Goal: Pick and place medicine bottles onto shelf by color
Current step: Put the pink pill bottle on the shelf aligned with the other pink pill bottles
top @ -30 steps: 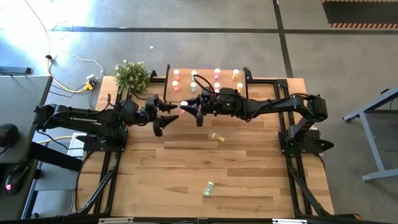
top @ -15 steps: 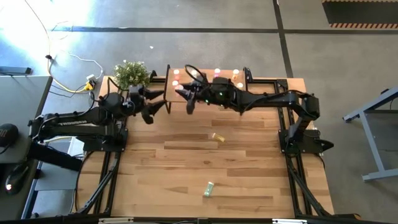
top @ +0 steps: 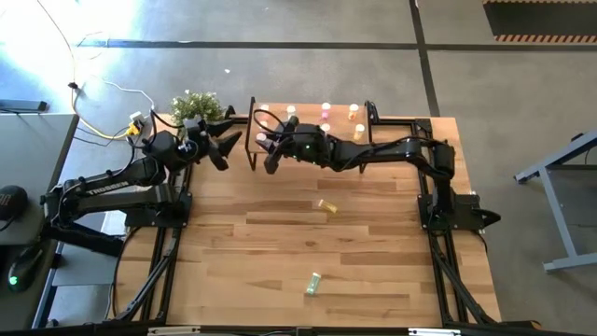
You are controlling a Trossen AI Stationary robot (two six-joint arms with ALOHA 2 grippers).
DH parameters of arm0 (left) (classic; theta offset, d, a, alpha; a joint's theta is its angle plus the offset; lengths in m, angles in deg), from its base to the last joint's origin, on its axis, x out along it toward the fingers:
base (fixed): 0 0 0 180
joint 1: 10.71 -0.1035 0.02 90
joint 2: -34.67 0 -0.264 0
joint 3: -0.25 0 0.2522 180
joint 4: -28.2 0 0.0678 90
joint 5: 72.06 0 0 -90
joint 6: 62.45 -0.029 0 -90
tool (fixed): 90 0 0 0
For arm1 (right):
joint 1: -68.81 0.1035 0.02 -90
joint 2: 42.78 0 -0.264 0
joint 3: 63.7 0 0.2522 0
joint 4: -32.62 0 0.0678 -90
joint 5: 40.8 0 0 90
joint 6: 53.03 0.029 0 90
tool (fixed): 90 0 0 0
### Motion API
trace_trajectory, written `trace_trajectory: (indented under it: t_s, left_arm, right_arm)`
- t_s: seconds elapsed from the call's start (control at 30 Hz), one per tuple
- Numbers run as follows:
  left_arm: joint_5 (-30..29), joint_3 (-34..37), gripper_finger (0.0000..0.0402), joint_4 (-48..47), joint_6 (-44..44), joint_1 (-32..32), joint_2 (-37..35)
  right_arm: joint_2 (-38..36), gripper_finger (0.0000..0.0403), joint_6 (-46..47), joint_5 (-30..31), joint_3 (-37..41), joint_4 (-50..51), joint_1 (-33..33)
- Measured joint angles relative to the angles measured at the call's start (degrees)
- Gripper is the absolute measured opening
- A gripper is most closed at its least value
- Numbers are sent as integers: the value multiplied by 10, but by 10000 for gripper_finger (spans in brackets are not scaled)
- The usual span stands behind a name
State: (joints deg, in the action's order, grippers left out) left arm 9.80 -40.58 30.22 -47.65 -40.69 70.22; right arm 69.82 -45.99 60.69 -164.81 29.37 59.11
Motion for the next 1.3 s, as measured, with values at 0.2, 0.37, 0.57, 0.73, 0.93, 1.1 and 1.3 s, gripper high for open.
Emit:
trace_trajectory:
  t_s: [0.2,0.37,0.57,0.73,0.93,1.1,1.3]
  left_arm:
    - [5,0,257,-14,0,-17,0]
    - [28,0,257,-14,0,-26,0]
    - [32,0,257,-14,0,-27,0]
    - [31,0,257,-14,0,-27,0]
    - [30,0,257,-14,-10,-27,0]
    - [30,0,257,-14,-11,-27,0]
    - [30,0,257,-14,-11,-27,0]
  right_arm:
    - [28,99,-17,-9,0,0,-4]
    - [37,99,-26,-4,0,-3,-11]
    - [48,99,-30,-14,0,-12,-23]
    - [50,99,-32,-10,0,-14,-26]
    - [56,99,-28,-31,0,-15,-35]
    - [56,99,-29,-25,0,-17,-35]
    - [56,99,-21,-11,0,-17,-32]
